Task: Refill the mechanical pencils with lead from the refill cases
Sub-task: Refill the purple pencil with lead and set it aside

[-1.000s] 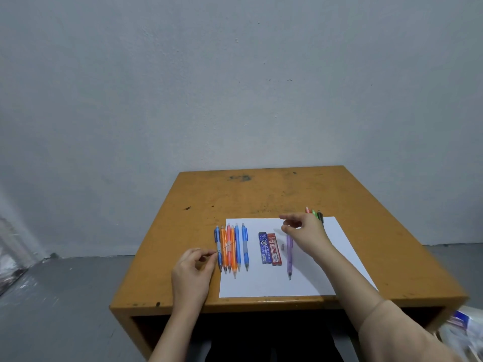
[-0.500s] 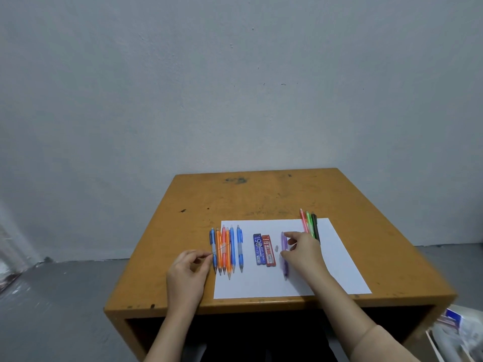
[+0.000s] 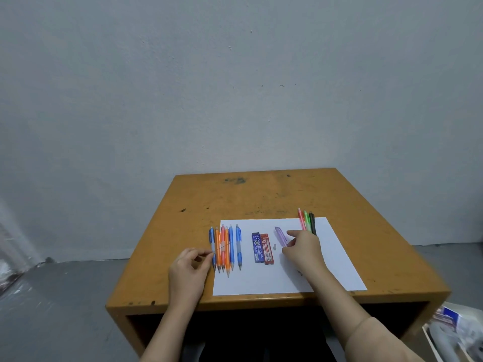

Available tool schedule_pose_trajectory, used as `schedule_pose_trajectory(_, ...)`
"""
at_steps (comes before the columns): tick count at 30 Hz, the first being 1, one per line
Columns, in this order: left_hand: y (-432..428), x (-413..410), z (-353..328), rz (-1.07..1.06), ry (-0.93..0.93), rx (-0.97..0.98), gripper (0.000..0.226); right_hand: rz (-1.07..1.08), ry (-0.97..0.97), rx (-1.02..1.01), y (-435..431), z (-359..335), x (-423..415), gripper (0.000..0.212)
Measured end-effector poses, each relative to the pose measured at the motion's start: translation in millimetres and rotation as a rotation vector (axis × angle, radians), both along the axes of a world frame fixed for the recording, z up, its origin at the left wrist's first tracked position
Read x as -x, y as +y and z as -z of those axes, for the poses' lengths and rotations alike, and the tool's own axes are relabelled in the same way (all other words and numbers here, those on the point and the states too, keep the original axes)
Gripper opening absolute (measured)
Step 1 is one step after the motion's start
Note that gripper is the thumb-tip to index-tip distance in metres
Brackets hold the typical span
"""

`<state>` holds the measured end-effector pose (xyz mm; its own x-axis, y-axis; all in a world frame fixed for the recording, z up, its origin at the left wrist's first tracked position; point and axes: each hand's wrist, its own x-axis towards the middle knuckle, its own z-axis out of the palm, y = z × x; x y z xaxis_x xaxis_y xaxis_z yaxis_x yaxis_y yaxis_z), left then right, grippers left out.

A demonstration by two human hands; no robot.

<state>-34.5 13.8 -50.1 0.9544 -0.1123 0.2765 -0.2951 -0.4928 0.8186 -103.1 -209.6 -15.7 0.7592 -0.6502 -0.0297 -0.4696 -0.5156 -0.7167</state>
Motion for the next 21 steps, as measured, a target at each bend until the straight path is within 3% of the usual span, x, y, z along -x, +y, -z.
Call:
schedule_pose_trajectory(5,-1.3,-1.9,-1.8,0.015,0.005,0.02,0.007,-0.032,-0.111,-0.053,-0.2,-8.8,6.5,0.049)
schedule_pose_trajectory(11,-6.3,-4.5,-3.7,0.068,-0.141,-0.124,0.012,-0.142,-0.178,-0.051,2.7,-21.1,17.4,0.037)
schedule_pose_trajectory(21,-26.0,7.3,-13.3,0.143,-0.196,0.034,0.014,-0.301,-0.184,-0.044,3.1,-33.1,27.3,0.03)
